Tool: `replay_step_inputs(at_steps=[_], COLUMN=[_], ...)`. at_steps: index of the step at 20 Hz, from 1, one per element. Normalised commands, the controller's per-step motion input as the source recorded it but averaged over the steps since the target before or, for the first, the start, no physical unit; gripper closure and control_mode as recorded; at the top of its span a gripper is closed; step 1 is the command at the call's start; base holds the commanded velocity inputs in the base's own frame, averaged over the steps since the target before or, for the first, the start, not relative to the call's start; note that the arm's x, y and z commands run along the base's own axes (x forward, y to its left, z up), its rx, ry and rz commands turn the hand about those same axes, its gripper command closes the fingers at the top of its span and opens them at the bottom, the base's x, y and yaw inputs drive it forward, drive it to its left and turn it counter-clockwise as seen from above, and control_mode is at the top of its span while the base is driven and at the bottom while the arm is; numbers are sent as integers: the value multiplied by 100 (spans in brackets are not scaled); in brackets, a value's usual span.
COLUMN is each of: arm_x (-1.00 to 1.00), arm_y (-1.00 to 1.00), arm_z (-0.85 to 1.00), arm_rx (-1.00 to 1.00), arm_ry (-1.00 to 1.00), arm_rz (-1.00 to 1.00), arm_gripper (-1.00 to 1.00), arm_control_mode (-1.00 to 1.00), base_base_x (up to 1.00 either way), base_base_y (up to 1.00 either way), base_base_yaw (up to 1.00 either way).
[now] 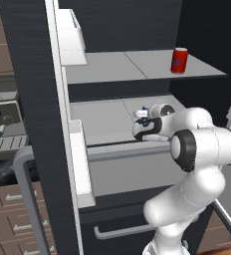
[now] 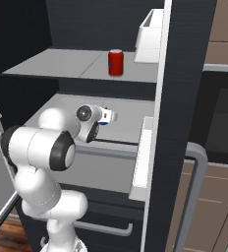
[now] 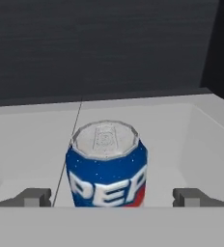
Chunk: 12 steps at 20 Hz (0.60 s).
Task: Open the fridge, grab two sodas, and place both sodas inside the bowl with ice on the dining counter.
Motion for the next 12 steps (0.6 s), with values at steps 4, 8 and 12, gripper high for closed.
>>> replay_step_inputs(at_steps=[4, 8, 12], arm_x=[14, 18, 19], arm_y=[0, 0, 0], arm_z=[-6, -3, -5], arm_rx=[0, 0, 0], arm_ry=[0, 0, 0], arm_rz=[2, 2, 3], arm_gripper=[-100, -100, 100], arm_control_mode=[-100, -100, -100], base_base_x=[0, 0, 0], base_base_y=[0, 0, 0], base_base_yaw=[0, 0, 0])
